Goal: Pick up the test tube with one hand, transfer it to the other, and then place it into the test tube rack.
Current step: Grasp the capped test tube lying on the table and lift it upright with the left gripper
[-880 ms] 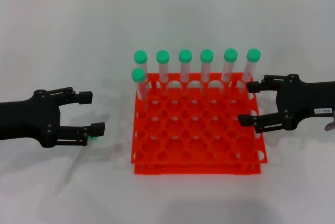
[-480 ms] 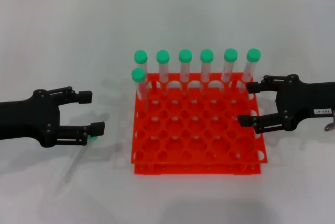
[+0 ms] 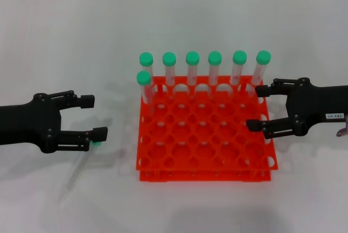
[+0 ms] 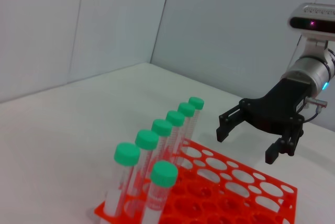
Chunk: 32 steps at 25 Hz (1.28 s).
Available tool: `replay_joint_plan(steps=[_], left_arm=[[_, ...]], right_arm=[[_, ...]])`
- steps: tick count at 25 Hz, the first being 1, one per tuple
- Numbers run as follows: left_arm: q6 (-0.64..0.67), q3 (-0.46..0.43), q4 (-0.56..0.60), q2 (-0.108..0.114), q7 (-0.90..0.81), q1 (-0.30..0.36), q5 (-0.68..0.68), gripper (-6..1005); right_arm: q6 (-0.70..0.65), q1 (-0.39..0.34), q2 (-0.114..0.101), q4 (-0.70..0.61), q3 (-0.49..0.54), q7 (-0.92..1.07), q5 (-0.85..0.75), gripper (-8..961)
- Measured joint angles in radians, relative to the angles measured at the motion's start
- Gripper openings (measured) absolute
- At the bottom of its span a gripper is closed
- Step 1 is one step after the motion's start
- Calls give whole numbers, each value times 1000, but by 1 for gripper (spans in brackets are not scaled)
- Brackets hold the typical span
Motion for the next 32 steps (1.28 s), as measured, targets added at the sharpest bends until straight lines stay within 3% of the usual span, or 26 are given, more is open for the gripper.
replay_joint_plan(steps=[6,13,25,32], left_arm=[[7,7,12,16,-85,-4,24,891],[57,9,111,28,-290,-37,170,891],[113,9,141,94,-613,-165,374,885],[96,13,143,90,-690,-223,494,872]], right_arm=[[-1,0,0,-3,0,0,5,869],[-11,5,1,-8,-2,0,7,869],[-21,-1,3,-4,-2,-6,45,869],[-22,-2,3,0,-7,-8,63,869]])
